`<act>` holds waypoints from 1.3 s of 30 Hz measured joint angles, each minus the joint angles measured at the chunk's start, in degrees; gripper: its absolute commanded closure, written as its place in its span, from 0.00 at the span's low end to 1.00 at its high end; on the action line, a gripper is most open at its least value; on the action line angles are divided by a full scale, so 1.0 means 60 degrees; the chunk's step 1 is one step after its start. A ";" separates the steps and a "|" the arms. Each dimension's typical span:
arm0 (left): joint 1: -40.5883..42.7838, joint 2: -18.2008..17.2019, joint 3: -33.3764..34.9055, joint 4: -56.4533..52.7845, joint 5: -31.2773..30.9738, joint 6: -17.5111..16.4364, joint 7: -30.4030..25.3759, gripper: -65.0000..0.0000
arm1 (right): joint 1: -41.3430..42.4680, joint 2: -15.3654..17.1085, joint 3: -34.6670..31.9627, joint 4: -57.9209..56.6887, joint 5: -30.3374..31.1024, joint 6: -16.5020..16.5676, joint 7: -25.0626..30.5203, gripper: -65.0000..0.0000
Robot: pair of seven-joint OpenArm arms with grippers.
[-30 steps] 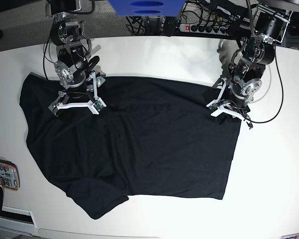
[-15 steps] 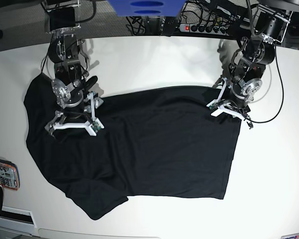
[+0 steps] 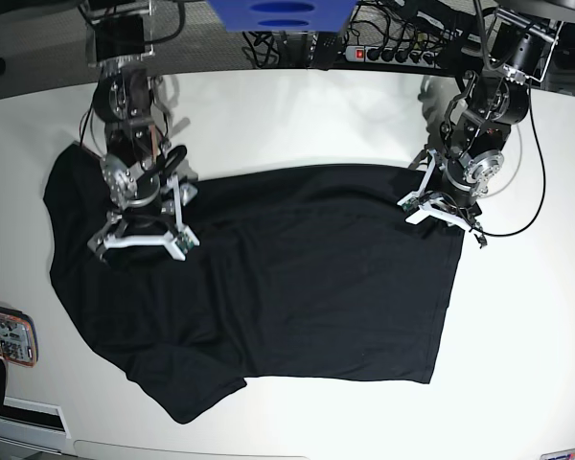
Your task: Fold the T-shirt properly
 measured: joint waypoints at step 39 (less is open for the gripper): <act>0.0000 -0.0004 0.0000 0.0000 0.0000 0.0000 0.0004 1.00 | 0.0561 0.0233 -0.0051 -0.0484 -0.1330 -0.0015 0.0076 0.00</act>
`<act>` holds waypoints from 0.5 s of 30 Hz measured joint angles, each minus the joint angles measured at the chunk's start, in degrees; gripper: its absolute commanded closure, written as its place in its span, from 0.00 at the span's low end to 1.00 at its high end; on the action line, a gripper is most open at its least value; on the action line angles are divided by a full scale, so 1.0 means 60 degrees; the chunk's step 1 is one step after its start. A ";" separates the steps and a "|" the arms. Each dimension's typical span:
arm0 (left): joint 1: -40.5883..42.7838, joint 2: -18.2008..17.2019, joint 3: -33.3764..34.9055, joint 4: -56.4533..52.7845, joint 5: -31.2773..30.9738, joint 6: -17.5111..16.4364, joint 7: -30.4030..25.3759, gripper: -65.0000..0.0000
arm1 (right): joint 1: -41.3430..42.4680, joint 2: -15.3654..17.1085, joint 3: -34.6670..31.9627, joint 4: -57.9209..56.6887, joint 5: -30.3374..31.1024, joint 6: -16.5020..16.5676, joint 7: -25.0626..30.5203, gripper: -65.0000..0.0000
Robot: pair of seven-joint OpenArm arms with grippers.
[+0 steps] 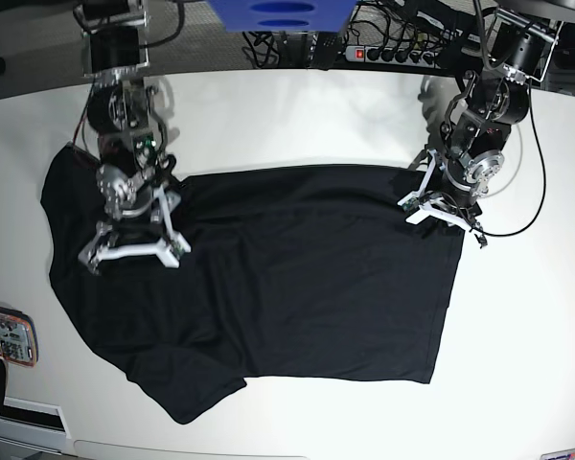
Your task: Fold the T-shirt properly
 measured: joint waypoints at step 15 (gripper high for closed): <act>0.0004 0.0033 -0.0007 0.0007 0.0000 0.0004 0.0033 1.00 | 0.1559 -0.1202 -0.1632 -0.0091 -0.0998 -0.0044 -0.0058 0.00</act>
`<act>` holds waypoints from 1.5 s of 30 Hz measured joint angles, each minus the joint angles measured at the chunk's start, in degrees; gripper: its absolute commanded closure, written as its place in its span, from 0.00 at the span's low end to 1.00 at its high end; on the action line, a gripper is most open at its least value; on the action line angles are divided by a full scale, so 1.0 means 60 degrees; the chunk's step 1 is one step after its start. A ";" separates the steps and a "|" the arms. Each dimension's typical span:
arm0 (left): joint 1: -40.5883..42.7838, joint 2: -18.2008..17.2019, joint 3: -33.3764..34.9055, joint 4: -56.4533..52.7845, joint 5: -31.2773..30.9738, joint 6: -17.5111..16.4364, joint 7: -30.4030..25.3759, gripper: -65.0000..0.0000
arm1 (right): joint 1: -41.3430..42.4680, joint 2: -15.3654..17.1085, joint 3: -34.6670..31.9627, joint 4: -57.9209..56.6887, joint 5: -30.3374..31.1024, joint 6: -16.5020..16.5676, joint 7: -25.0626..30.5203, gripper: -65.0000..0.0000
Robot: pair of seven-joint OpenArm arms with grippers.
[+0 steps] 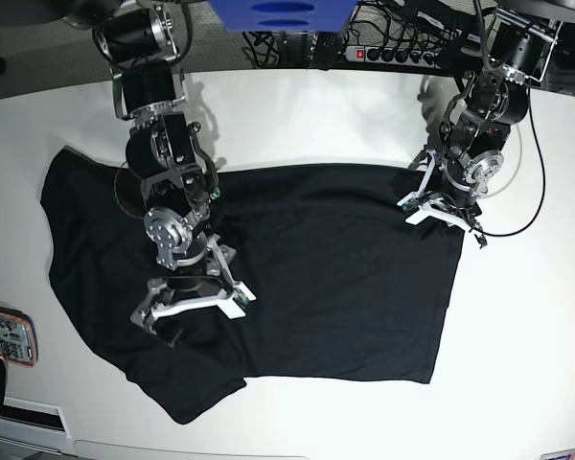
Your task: Fold the T-shirt properly
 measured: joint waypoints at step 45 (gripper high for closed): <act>-0.1596 0.0627 -0.0554 -0.0699 0.2226 -0.0120 0.0073 0.28 | -0.2335 0.0011 0.1679 0.2029 0.1585 0.0025 0.0058 0.00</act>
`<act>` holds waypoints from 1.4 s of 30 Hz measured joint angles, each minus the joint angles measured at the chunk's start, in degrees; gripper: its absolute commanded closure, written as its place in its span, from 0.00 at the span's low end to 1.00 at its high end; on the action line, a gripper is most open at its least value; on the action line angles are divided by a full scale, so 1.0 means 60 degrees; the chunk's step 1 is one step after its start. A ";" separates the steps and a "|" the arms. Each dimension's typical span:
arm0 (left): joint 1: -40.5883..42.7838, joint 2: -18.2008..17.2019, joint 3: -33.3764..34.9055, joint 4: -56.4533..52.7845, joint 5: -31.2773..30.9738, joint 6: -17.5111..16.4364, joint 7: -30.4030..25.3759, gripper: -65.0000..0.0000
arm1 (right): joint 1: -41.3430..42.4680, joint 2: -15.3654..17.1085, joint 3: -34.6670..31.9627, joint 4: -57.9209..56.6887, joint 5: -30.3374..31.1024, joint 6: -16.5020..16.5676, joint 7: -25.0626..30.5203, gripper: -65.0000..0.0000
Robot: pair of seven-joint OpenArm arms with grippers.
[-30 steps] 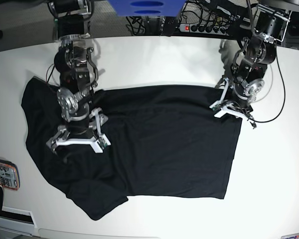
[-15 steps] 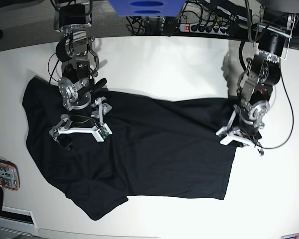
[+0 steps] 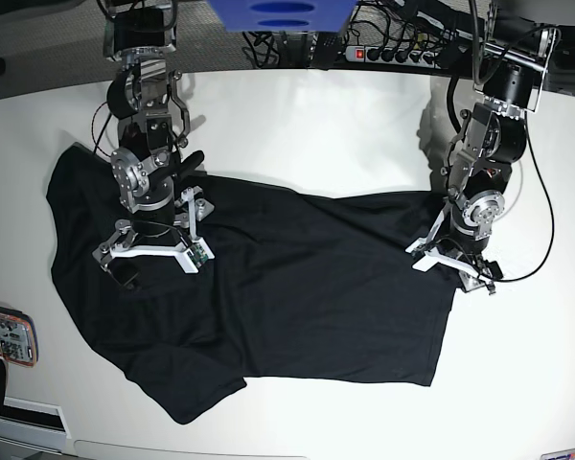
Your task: Fold the T-shirt properly
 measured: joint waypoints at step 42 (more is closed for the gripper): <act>0.2299 0.2433 -0.2430 0.3628 -0.8018 0.0113 0.2998 0.12 | 0.0025 0.0055 0.4095 -0.0182 0.5767 -0.0066 -0.0015 0.23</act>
